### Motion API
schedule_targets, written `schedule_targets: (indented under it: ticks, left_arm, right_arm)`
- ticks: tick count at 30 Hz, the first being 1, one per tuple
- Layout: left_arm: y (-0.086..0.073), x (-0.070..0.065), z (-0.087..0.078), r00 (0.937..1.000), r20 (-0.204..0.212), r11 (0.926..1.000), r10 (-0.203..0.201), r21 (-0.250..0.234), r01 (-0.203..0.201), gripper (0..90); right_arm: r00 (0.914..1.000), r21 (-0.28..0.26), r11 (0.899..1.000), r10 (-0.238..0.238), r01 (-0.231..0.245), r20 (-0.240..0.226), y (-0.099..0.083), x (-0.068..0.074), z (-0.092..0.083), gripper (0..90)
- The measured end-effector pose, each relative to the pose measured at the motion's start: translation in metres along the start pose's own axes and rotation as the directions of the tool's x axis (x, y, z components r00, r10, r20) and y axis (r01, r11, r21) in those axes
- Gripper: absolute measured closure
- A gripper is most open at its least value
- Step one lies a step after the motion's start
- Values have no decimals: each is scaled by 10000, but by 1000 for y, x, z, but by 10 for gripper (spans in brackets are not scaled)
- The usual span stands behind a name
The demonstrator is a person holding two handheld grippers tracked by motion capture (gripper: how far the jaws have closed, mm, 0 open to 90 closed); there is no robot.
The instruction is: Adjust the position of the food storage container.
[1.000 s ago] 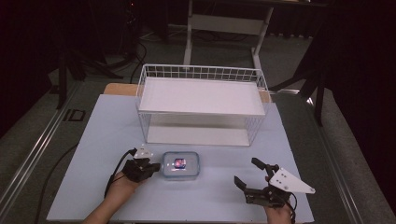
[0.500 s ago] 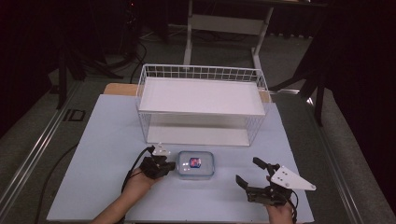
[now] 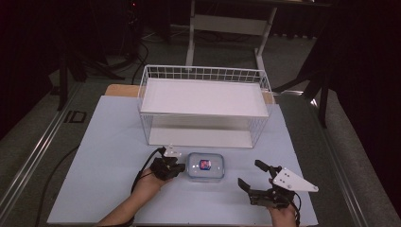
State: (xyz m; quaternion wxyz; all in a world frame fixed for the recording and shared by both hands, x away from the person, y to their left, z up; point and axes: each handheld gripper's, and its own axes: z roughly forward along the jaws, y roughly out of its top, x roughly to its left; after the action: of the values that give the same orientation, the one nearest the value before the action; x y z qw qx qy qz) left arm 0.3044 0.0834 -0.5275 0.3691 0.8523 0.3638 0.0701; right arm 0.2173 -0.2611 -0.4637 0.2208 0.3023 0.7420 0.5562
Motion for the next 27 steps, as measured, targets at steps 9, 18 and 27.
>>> schedule_targets:
  ticks: [9, 18, 27]
  left_arm:
    - [4, -2, 4, 9996, 296, 10000, -32, 31, 31, 900]
    - [-2, -5, -9, 9989, 471, 9999, 45, -134, -39, 871]
    - [-16, -9, -45, 9898, 1388, 9880, 336, -1537, -120, 419]
  right_arm:
    - [10000, 10, 10000, -1, 1, -28, -1, -1, 0, 138]
    - [10000, 51, 10000, -17, 17, -17, -2, 0, 1, 138]
    - [9990, 98, 9997, -229, 233, -374, -2, 3, 7, 138]
